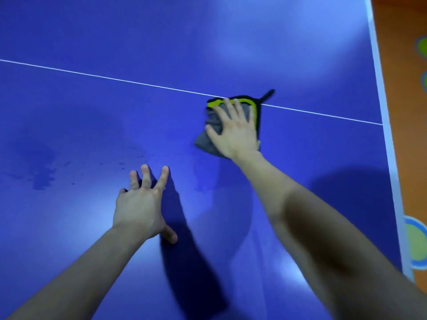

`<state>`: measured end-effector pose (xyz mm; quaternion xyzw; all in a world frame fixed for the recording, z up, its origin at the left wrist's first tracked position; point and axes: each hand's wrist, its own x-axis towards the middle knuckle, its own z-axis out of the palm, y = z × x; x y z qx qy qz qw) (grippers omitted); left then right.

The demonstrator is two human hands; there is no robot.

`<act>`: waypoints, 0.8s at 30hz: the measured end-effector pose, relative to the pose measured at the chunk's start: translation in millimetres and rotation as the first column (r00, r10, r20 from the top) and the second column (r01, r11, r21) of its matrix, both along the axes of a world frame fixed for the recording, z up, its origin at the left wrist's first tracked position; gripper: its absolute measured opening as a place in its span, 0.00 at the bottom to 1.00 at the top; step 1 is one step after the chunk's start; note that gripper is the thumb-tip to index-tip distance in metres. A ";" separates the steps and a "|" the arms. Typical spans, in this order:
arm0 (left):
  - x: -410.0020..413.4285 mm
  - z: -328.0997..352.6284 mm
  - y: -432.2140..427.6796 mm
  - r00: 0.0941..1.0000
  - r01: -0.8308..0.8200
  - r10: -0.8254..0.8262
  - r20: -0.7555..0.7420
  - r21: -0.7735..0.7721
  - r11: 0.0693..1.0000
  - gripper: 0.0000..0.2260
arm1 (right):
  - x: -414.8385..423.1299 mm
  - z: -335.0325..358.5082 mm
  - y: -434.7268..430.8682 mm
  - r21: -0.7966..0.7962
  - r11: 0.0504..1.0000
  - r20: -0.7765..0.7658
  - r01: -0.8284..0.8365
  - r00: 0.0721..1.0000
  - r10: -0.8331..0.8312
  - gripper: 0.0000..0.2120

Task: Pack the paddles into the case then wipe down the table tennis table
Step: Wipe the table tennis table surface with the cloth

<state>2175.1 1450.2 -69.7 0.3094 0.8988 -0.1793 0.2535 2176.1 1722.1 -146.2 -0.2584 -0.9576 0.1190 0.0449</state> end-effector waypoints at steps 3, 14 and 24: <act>0.8 1.5 -0.3 1.000 0.004 -0.004 -0.001 -0.005 1.000 0.83 | 79.7 -3.1 79.2 0.038 0.954 -0.003 0.298 0.954 -0.299 0.35; -0.1 0.8 -3.2 1.000 -0.012 0.012 -0.007 0.004 1.000 0.82 | 55.4 3.8 -98.6 0.032 0.995 -0.017 -0.098 0.995 0.099 0.33; -2.8 -1.4 -0.8 0.998 0.051 -0.052 -0.037 -0.030 0.998 0.83 | 280.4 6.4 42.6 0.022 0.760 0.007 0.650 0.760 -0.650 0.35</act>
